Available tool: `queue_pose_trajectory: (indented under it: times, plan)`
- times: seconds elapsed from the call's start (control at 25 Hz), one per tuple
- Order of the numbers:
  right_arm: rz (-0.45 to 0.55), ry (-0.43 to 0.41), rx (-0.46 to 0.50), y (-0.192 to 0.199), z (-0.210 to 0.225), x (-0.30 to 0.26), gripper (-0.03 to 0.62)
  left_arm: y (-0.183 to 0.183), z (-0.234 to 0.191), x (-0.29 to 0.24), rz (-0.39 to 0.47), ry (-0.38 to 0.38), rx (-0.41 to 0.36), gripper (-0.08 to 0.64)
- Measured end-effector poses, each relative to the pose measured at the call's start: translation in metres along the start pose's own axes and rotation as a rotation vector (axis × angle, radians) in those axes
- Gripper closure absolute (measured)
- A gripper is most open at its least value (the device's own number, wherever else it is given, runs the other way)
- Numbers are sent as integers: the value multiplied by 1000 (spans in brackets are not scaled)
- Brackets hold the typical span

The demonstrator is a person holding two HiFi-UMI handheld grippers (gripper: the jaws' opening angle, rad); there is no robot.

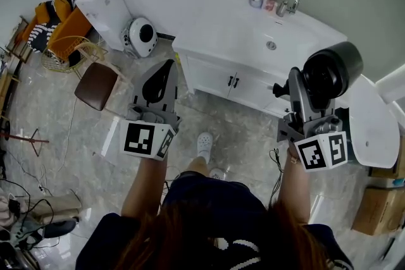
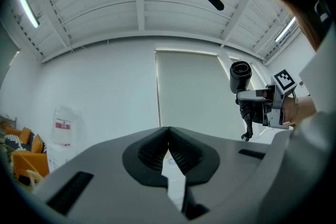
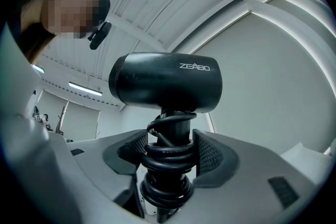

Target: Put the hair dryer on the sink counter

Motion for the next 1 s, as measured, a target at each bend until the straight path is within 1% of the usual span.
queue_pose_trajectory:
  times: [0.24, 0.48, 0.68, 0.88, 1.0]
  plan:
    - [2, 8, 2, 15, 4, -69, 311, 11, -53, -56, 11, 20, 5, 541]
    - [24, 27, -3, 29, 0, -143, 311, 22, -113, -107, 22, 57, 2, 541]
    - [32, 48, -1, 43, -2, -190, 310, 40, -158, -147, 14, 84, 12, 541]
    - [22, 71, -8, 58, 11, -206, 310, 57, -169, -166, 7, 102, 22, 541]
    - [15, 81, -15, 66, 23, -227, 310, 68, -181, -185, -2, 101, 31, 541]
Point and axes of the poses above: the fingertips, and each gripper's own axes: x backward along the fingers, z to its right, y out of its underside, the point moved 4 cm from there along x, backward along the fingers, and after that the axes turned 11 degrees about y, right-handed, at the moved point
